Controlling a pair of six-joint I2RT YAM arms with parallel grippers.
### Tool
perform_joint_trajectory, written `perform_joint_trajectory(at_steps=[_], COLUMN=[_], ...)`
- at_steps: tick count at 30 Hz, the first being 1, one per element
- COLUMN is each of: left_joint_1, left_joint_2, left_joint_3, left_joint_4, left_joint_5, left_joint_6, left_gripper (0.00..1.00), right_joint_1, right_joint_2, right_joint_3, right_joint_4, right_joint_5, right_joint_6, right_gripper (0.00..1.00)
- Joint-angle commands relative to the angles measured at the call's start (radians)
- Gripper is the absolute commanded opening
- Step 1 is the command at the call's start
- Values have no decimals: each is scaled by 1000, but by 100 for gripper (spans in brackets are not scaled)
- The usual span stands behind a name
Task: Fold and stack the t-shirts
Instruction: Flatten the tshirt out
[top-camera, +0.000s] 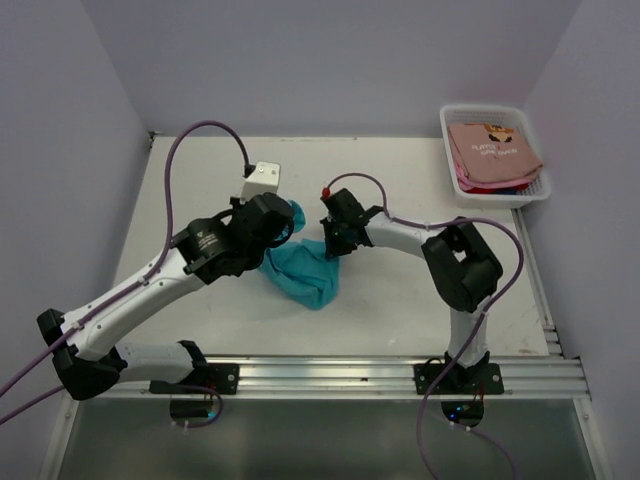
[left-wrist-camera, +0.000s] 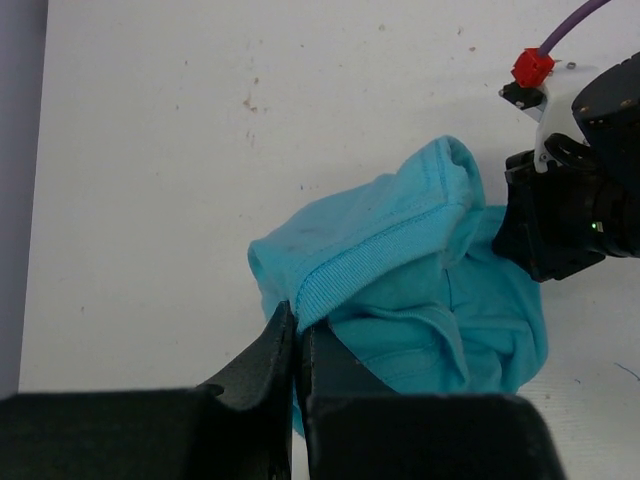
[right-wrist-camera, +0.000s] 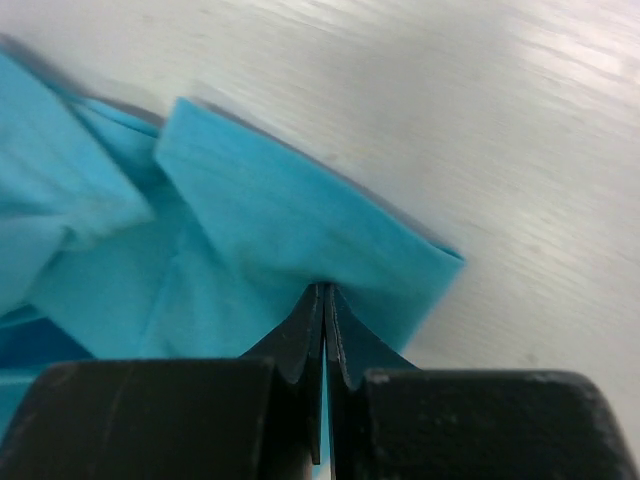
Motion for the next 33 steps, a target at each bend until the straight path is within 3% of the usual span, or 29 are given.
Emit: perform_joint_trajectory(at_steps=[1, 5, 6, 9, 13, 27, 32, 33], left_joint_1=[2, 2, 2, 2, 2, 2, 2, 2], left_joint_2=[-53, -73, -76, -76, -74, -70, -70, -70], left_joint_3=[-12, -27, -30, -41, -47, -53, -66, -69], left_joint_4=[15, 15, 18, 25, 33, 62, 67, 67], left_joint_5=[-50, -58, -58, -58, -52, -38, -35, -34], left_joint_6=[-40, -46, -46, -47, -50, -43, -43, -44], left_gripper=[0, 0, 0, 0, 0, 0, 0, 0], right_joint_1=[2, 1, 2, 1, 8, 77, 80, 79], right_joint_2=[-123, -185, -187, -170, -127, 4, 33, 33], right_joint_3=[-23, -31, -26, -8, -6, 55, 54, 52], right_joint_4=[-75, -96, -103, -110, -81, -77, -106, -112], right_joint_5=[166, 202, 167, 101, 19, 24, 114, 137], right_joint_6=[-21, -50, -56, -59, -44, -47, -36, -33], right_gripper=[0, 0, 15, 50, 58, 48, 25, 13])
